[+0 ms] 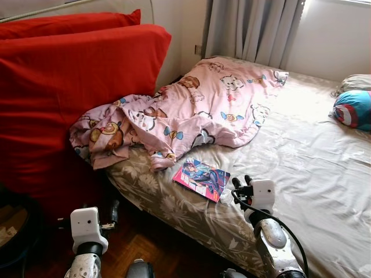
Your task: Clean up the room
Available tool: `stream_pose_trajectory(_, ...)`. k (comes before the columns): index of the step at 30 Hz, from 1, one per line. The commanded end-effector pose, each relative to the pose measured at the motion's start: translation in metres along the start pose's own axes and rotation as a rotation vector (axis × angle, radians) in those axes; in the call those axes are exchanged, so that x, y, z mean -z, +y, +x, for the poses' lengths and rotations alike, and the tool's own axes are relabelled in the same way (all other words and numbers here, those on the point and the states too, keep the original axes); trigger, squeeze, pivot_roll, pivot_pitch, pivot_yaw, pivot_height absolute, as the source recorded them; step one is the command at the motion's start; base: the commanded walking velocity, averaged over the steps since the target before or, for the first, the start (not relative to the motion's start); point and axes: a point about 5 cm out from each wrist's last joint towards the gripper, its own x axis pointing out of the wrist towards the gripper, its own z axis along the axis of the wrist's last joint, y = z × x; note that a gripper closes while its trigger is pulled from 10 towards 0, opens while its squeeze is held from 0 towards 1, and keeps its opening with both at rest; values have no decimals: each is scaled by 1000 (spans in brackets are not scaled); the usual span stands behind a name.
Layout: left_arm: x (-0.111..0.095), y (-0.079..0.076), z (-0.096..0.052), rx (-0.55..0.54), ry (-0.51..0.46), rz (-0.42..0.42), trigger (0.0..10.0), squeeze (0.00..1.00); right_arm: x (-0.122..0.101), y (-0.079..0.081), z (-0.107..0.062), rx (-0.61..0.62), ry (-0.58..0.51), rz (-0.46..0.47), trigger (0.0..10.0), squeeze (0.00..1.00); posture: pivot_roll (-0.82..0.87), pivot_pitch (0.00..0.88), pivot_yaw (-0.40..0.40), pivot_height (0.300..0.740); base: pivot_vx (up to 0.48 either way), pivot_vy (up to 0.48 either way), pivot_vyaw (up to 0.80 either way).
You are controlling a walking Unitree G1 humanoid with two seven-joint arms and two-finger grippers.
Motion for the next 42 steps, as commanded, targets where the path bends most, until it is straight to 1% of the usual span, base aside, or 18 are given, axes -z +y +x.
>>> stream_pose_trajectory(1, 2, 1, -3, 3, 11, -3, 10000, 0, 0, -1, -1, -5, -10, 1, 10000, 0, 41, 11, -38, 613, 0, 0, 0)
stream_pose_trajectory(3, 3, 1, -4, 0, 14, -4, 10000, 0, 0, -2, -2, -3, -17, 9, 10000, 0, 41, 7, -39, 613, 0, 0, 0)
stream_pose_trajectory(12, 2, 1, -3, 0, 19, -4, 10000, 0, -1, -2, 0, -12, -10, -8, 10000, 0, 45, 11, -44, 613, 0, 0, 0)
stream_pose_trajectory(16, 4, 2, -4, -4, 31, -1, 10000, 0, -1, 2, 0, -51, -5, -57, 10000, 0, 48, 17, -46, 613, 0, 0, 0)
stream_pose_trajectory(18, 3, 2, -4, -6, 31, -2, 10000, 0, -1, 5, -1, -84, -12, -46, 10000, 0, 49, 22, -47, 613, 0, 0, 653)
stream_pose_trajectory(19, 3, 2, -3, -6, 31, -3, 10000, 0, -1, 5, -1, -91, -12, -56, 10000, 0, 50, 25, -48, 613, 0, 0, 800)
stream_pose_trajectory(30, 2, 3, -2, -9, 29, -3, 10000, 0, 0, 7, -2, -115, -7, -41, 10000, 0, 50, 43, -48, 613, 0, 0, 800)
stream_pose_trajectory(42, -1, 2, 0, -2, 24, -6, 10000, 0, 2, 6, -1, -97, 5, -11, 10000, 0, 52, 59, -47, 613, 0, 0, 0)
